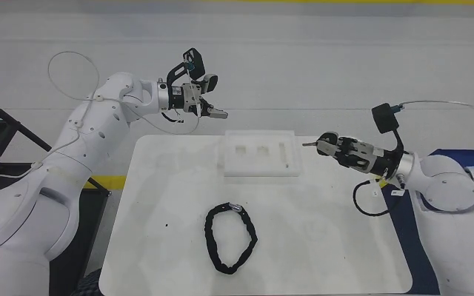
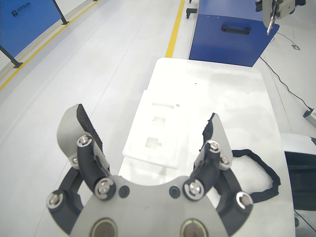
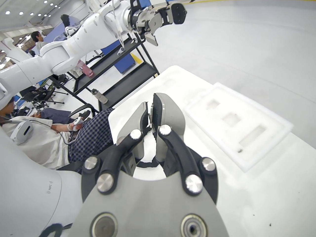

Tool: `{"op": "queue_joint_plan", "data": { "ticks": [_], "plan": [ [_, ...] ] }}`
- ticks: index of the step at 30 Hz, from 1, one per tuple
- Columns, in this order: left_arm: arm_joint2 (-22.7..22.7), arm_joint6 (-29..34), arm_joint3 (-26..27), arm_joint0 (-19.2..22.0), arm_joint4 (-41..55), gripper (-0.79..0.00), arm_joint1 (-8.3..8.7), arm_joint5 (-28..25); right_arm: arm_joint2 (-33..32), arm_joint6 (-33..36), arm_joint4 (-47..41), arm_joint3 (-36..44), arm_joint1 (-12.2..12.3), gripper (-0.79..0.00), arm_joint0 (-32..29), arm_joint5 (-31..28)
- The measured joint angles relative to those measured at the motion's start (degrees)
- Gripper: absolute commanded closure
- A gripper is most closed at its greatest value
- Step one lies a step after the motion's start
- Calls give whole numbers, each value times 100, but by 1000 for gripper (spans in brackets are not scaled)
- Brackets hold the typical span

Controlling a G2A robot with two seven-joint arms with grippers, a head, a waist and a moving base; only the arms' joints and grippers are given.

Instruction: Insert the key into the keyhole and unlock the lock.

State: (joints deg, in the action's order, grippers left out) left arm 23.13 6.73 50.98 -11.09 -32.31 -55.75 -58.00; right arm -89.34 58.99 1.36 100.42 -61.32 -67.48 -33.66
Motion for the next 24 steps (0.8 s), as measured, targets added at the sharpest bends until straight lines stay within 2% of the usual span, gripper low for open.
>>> {"op": "queue_joint_plan", "data": {
  "ticks": [6,24],
  "plan": [
    [0,0,0,0,0,-785,0,0,-271,-222,-86,164,58,0,-271,43],
    [0,0,0,0,0,-785,0,0,-301,-167,-238,75,84,0,-278,40]
  ]
}}
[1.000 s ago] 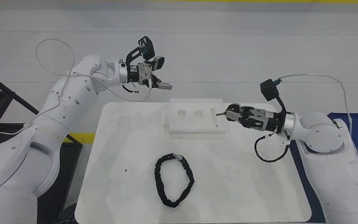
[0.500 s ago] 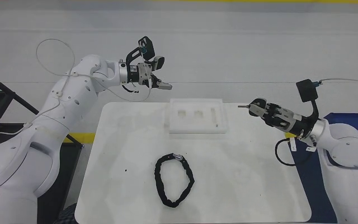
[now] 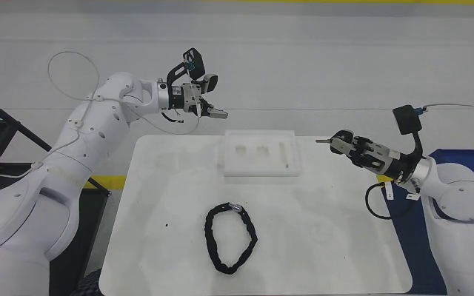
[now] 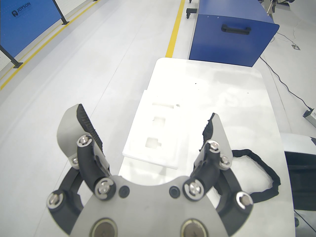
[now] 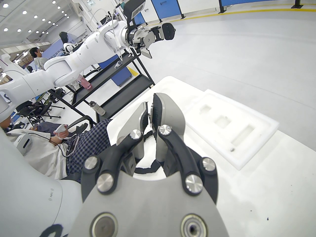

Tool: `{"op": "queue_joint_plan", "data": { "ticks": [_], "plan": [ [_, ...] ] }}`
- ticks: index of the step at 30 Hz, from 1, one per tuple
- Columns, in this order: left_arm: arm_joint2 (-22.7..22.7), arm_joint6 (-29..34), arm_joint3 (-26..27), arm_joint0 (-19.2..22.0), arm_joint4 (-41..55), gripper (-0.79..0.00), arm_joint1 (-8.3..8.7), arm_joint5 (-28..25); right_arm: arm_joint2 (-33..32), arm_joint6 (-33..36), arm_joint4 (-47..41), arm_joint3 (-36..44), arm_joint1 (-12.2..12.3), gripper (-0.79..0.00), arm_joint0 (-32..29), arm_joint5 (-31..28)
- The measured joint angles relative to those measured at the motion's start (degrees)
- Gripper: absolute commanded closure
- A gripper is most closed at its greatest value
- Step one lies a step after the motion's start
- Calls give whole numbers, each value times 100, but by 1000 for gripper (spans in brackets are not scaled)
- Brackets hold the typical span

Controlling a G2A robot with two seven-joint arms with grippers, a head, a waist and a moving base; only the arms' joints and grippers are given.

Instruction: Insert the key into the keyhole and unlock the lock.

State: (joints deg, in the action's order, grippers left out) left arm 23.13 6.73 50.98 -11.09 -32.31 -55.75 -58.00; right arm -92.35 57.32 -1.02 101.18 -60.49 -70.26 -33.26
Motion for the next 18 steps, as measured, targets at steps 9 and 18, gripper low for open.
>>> {"op": "queue_joint_plan", "data": {
  "ticks": [9,18],
  "plan": [
    [0,0,0,0,0,-785,0,0,0,0,0,0,0,0,0,0],
    [251,-533,270,-486,-412,-785,59,-1,0,0,0,0,0,0,0,0]
  ]
}}
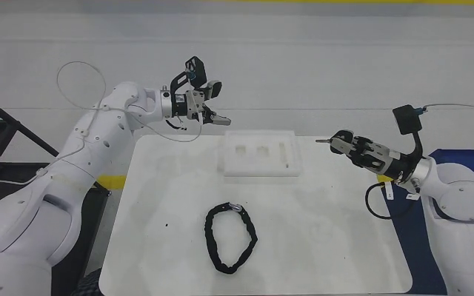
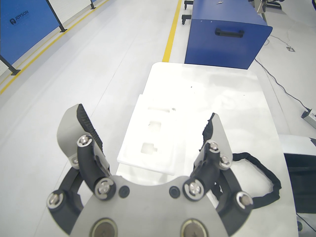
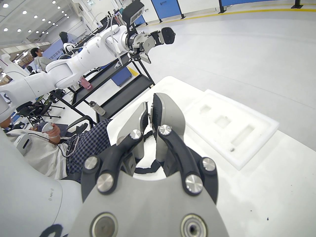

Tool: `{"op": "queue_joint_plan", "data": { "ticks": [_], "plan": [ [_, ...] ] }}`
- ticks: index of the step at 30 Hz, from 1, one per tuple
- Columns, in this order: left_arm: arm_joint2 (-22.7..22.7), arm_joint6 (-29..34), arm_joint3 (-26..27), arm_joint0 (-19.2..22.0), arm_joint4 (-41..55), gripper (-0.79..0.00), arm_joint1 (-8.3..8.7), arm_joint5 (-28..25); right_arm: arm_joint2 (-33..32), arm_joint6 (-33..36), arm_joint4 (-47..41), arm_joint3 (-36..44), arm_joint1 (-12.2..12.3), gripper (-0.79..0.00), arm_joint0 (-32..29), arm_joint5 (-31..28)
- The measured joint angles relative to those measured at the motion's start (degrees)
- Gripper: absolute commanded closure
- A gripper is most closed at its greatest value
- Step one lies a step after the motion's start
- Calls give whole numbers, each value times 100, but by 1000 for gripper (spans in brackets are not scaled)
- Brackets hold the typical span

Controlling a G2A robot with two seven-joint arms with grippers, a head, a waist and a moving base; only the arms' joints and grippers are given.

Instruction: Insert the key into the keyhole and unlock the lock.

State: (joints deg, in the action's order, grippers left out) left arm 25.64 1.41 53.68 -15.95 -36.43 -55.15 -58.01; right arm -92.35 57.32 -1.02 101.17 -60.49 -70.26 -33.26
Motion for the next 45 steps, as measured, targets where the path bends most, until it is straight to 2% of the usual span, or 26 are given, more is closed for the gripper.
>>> {"op": "queue_joint_plan", "data": {
  "ticks": [10,22,30,38,45],
  "plan": [
    [60,-331,287,-585,-710,-785,11,1,0,0,0,0,0,0,0,0],
    [-47,-747,536,-1061,-1449,-785,8,1,0,0,0,0,0,0,0,0],
    [-529,-1138,780,-1050,-2230,-785,65,1,0,0,0,0,0,0,0,0],
    [-1613,-1523,851,-748,-2947,-785,104,1,0,0,0,0,0,0,0,0],
    [-1589,-1364,916,-893,-3394,-785,103,1,0,0,0,0,0,0,0,0]
  ]
}}
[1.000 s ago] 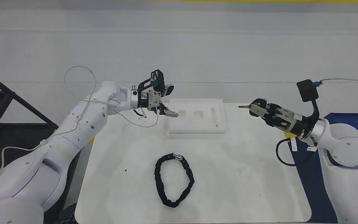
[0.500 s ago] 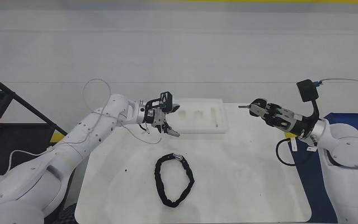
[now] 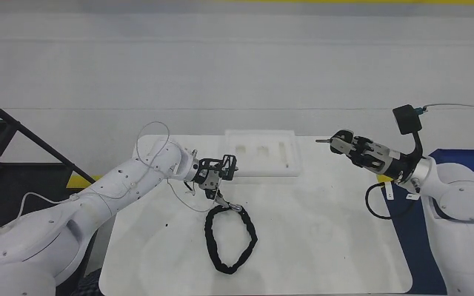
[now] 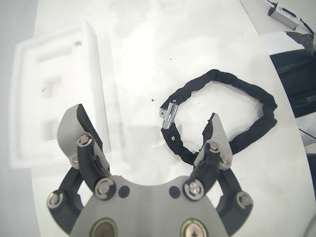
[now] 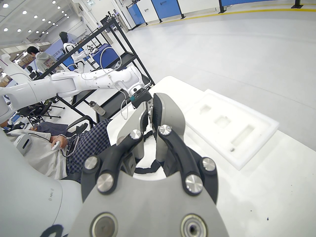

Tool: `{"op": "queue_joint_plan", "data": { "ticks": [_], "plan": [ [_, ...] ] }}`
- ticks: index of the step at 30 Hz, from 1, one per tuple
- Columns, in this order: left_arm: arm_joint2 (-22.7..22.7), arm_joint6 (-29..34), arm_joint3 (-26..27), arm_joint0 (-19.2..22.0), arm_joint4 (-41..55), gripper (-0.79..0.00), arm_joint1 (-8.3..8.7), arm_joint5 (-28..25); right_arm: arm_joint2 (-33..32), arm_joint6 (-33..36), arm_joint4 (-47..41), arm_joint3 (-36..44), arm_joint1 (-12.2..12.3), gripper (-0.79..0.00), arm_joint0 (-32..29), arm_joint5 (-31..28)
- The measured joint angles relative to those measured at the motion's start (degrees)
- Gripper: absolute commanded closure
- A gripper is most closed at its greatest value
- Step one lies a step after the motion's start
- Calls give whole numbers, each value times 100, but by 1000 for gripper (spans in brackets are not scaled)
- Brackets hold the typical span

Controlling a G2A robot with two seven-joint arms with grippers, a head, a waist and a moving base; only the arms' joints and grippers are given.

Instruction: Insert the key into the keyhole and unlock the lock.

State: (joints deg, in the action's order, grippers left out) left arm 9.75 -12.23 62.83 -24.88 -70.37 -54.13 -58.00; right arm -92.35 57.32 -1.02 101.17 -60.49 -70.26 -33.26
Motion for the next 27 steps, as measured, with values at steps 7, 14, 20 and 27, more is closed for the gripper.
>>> {"op": "queue_joint_plan", "data": {
  "ticks": [7,14,20,27],
  "plan": [
    [-1,44,-19,-22,-85,-785,4,0,0,0,0,0,0,0,0,0],
    [-1,43,-19,-22,-84,-785,4,0,0,0,0,0,0,0,0,0],
    [-1,43,-19,-22,-84,-785,4,0,0,0,0,0,0,0,0,0],
    [128,-18,-33,-238,150,-785,12,246,0,0,0,0,0,0,0,0]
  ]
}}
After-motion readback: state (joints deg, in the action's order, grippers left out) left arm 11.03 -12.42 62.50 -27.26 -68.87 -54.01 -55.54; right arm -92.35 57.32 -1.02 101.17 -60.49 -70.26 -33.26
